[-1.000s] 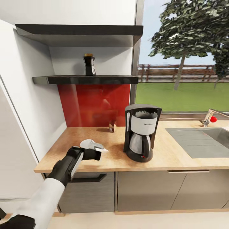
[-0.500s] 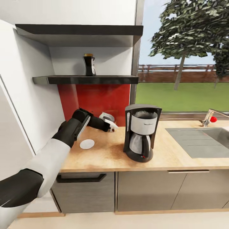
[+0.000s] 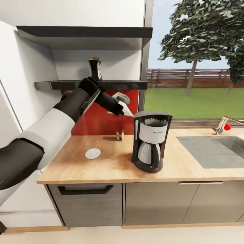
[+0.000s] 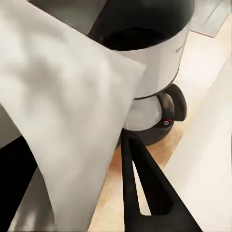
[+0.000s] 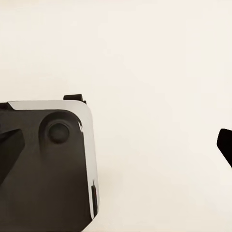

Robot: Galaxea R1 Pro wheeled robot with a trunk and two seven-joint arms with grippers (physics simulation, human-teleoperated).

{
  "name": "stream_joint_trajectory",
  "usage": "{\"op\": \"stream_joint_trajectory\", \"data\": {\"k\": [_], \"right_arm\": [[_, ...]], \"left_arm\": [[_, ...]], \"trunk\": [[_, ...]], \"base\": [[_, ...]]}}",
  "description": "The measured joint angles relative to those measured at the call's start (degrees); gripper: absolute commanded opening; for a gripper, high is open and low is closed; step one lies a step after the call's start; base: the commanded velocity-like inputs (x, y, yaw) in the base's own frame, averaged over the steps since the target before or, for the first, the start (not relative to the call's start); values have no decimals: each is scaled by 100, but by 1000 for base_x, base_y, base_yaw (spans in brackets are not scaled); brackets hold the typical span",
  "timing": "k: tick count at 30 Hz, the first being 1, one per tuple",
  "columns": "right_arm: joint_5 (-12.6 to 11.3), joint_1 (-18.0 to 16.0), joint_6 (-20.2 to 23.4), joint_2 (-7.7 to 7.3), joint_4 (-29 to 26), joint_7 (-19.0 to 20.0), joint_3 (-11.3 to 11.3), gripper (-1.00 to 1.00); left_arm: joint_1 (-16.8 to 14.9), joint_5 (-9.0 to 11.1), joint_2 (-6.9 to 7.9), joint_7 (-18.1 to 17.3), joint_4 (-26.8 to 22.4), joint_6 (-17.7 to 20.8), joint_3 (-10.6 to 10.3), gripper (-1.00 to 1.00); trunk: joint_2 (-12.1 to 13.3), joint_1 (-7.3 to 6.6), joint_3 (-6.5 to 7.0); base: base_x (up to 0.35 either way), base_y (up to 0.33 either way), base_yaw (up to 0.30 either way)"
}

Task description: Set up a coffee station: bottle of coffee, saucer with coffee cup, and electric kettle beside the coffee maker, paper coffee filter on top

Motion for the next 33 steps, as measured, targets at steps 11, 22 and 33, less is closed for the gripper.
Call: {"op": "stream_joint_trajectory", "data": {"k": [11,22,33], "right_arm": [[9,0,-7,4,0,0,13,100],[11,0,-9,4,0,0,18,100],[1,0,-17,14,-38,-17,-1,100]], "left_arm": [[-1757,-40,-438,-1148,940,-58,-1811,-100],[-1971,-604,-618,-1199,868,-30,-2447,-100],[-1806,-810,-618,-1373,685,22,-3345,-100]], "trunk": [[-1,0,0],[1,0,-1],[0,1,-1]], "base": [[0,0,0],[0,0,0],[0,0,0]]}}
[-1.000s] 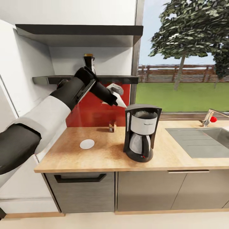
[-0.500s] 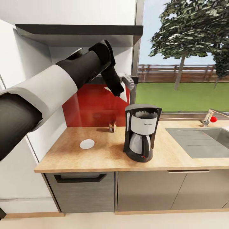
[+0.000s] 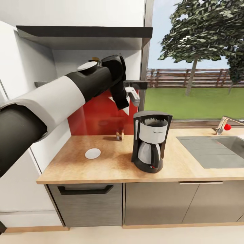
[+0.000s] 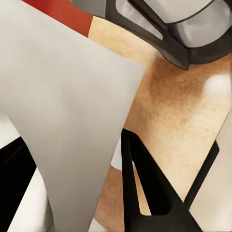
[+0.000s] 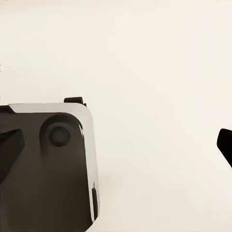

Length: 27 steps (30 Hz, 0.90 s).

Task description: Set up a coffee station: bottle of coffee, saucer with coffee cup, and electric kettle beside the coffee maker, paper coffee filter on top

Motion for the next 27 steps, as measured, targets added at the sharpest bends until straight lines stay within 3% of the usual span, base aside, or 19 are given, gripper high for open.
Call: {"op": "stream_joint_trajectory", "data": {"k": [4,14,24,27], "right_arm": [[6,0,-3,87,-4,0,1,100],[-6,0,-2,136,-163,-4,-9,100],[-8,0,-2,145,-164,-16,-8,100],[-8,0,-1,147,-160,-16,-7,100]], "left_arm": [[130,112,0,110,12,6,49,-100],[191,-186,2,146,-227,17,134,-100],[190,-205,2,167,-306,18,126,-100],[190,-308,3,178,-304,20,128,-100]], "trunk": [[0,0,0],[-1,-2,0],[0,0,0],[-1,0,2]], "base": [[4,-1,0],[136,-188,0],[49,-262,1],[1,-273,99]]}}
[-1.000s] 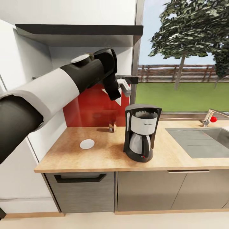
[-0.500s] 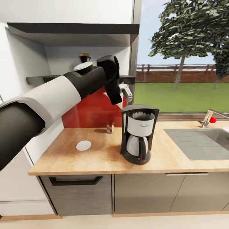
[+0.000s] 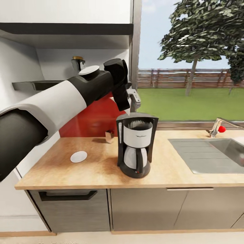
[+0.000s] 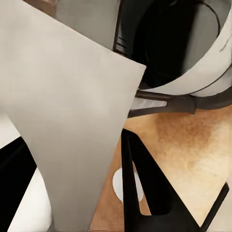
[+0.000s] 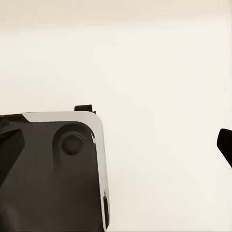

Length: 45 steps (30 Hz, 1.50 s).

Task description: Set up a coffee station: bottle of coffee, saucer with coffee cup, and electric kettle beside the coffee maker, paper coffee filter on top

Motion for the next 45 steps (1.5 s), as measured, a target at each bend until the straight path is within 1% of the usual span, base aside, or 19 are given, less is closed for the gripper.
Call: {"op": "stream_joint_trajectory", "data": {"k": [3,6,14,24,25,26,29,30,33,38,41,44,45], "right_arm": [[0,0,0,1,0,0,0,100],[0,0,1,1,-5,0,0,100],[0,0,1,1,-6,6,0,100],[-8,0,1,9,-11,9,-1,100],[-5,0,1,9,-13,9,-1,100],[-3,0,1,9,-14,9,0,100],[-2,0,1,9,-13,9,2,100],[-1,0,1,9,-11,9,2,100],[0,0,3,9,-13,9,1,100],[0,0,7,10,-12,9,2,100],[0,0,5,10,-8,9,2,100],[0,0,9,9,-6,9,2,100],[0,0,9,8,-6,9,2,100]], "left_arm": [[0,-244,0,1,-3,5,5,-100],[2,-309,0,2,-4,7,6,-100],[8,-327,-1,2,-38,8,7,-100],[12,-328,-1,4,-129,8,4,-100],[14,-328,-1,4,-115,8,-20,-100],[21,-324,-2,5,-81,9,-228,-100],[89,-326,-3,4,-67,9,-563,-100],[129,-325,-3,4,-65,9,-641,-100],[204,-324,-3,4,-62,8,-737,-100],[250,-325,-3,10,-47,7,-785,-100],[270,-343,-3,12,3,7,-849,-100],[315,-491,-3,7,65,7,-926,-100],[345,-571,-3,6,76,8,-940,-100]], "trunk": [[-1,0,9],[-2,0,19],[-2,1,23],[-1,1,23],[-2,1,23],[-3,0,23],[-1,1,23],[-1,1,23],[-1,1,23],[-2,0,23],[-2,1,23],[-2,1,23],[-2,1,23]], "base": [[0,-274,205],[0,-274,177],[-9,-274,23],[-133,-261,0],[-17,-96,0],[-11,-61,0],[-5,-27,0],[-2,-13,6],[-1,-6,101],[0,-1,238],[0,0,270],[0,0,208],[0,0,94]]}}
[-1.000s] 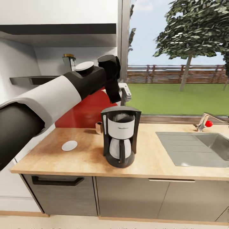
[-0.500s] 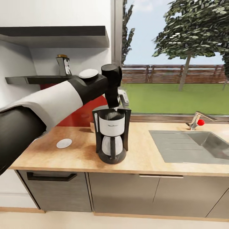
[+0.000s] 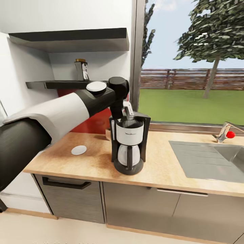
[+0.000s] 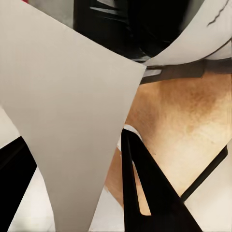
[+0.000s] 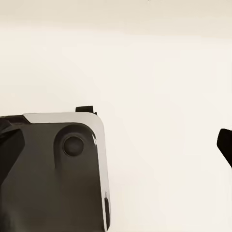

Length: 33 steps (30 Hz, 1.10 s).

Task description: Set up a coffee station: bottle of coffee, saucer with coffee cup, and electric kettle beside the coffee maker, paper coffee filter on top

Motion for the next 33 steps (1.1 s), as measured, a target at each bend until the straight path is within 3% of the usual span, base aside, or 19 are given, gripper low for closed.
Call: {"op": "stream_joint_trajectory", "data": {"k": [4,9,33], "right_arm": [[3,0,-2,-6,2,6,-6,100],[15,0,-8,-7,9,5,-7,100],[16,0,-8,-7,18,0,-7,100]], "left_arm": [[95,-161,-1,-2,16,5,-20,-100],[188,-210,-1,-11,-27,25,-25,-100],[190,-197,0,-27,-102,29,-18,-100]], "trunk": [[0,0,0],[0,0,0],[0,0,0]], "base": [[0,0,45],[0,0,6],[71,-18,0]]}}
